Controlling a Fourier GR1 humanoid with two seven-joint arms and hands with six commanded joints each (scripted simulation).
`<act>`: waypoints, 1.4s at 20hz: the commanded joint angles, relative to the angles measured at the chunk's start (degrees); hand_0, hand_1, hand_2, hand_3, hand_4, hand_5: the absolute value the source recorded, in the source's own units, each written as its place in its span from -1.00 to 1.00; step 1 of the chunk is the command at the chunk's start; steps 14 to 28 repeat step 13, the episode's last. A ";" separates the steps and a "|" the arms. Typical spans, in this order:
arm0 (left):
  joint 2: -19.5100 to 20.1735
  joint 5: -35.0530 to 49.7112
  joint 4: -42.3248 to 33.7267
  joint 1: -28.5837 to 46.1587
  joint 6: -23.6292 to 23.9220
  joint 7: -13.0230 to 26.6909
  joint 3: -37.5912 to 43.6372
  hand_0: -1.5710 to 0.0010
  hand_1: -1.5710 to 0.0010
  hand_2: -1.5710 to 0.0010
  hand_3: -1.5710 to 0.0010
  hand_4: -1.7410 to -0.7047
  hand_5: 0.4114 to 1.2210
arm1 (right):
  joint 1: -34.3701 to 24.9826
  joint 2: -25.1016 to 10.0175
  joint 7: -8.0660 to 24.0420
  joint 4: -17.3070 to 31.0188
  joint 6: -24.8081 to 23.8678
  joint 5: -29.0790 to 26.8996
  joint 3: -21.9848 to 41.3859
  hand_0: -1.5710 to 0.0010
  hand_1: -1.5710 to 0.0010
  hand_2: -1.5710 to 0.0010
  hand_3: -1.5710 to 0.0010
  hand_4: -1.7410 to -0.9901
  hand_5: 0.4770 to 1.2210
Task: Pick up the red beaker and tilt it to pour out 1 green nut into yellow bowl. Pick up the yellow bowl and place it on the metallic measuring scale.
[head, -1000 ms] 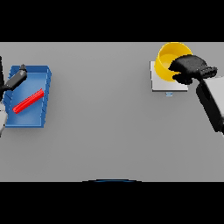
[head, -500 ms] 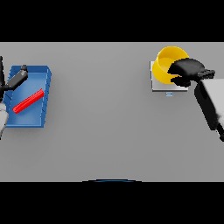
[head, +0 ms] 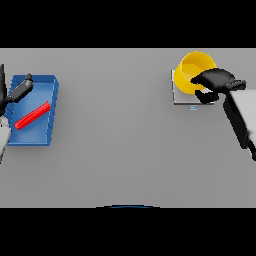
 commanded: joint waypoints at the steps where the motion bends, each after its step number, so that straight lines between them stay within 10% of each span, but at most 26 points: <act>1: 0.24 0.07 0.14 0.00 0.04 -0.19 0.22 1.00 1.00 1.00 1.00 0.96 -0.38 | -0.50 0.21 0.05 -0.20 -0.16 0.27 0.24 0.59 0.63 0.51 0.36 -0.52 0.16; 9: 0.00 -0.32 0.70 -0.78 0.01 0.30 -0.12 1.00 1.00 1.00 1.00 0.96 -0.38 | -1.06 0.96 -0.27 1.58 -0.81 -0.19 -0.49 0.93 0.94 0.92 0.69 -0.41 -0.17; 28: 0.24 0.02 0.75 -0.83 -0.20 -0.05 0.21 1.00 1.00 1.00 1.00 0.96 -0.37 | -0.79 0.48 1.11 1.51 0.41 -0.39 -0.67 0.97 0.97 0.97 0.81 -0.30 -0.30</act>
